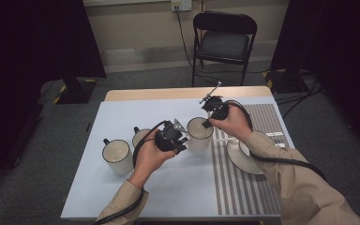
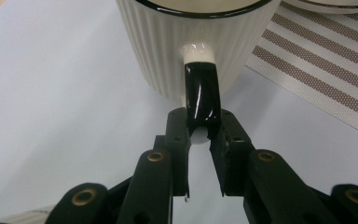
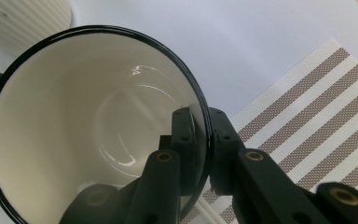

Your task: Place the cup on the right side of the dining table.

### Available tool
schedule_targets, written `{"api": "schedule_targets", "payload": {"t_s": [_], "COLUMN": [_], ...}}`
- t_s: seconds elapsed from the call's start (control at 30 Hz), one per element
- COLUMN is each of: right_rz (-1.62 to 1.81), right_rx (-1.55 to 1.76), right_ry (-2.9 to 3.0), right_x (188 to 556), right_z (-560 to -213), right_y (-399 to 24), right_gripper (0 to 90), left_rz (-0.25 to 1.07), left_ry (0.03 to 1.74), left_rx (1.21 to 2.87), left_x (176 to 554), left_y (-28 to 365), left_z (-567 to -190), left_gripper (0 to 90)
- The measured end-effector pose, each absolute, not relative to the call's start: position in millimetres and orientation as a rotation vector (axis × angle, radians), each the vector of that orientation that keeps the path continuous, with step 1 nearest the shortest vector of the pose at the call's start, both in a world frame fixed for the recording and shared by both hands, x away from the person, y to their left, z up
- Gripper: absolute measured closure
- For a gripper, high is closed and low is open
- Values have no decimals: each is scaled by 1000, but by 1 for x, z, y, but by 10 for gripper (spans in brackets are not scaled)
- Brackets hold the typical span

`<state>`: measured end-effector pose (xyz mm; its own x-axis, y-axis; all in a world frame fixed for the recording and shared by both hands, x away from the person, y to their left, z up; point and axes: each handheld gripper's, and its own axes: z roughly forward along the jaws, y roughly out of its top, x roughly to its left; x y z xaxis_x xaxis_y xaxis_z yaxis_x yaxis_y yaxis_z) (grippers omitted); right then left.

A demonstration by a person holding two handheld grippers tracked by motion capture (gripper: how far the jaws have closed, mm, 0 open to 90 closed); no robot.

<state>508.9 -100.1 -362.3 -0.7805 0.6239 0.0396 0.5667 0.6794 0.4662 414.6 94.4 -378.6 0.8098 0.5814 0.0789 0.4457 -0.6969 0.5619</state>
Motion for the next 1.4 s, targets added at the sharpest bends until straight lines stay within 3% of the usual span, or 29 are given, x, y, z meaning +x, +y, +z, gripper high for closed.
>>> {"api": "schedule_targets", "payload": {"t_s": [1.4], "right_rz": [660], "right_rx": [1081], "right_ry": [2695], "right_x": [543], "right_z": [-359], "right_y": [-114], "right_gripper": [833], "left_rz": [353], "left_ry": [784], "left_rx": [2482], "left_x": [462], "left_y": [77], "left_z": [-375], "left_gripper": [774]}}
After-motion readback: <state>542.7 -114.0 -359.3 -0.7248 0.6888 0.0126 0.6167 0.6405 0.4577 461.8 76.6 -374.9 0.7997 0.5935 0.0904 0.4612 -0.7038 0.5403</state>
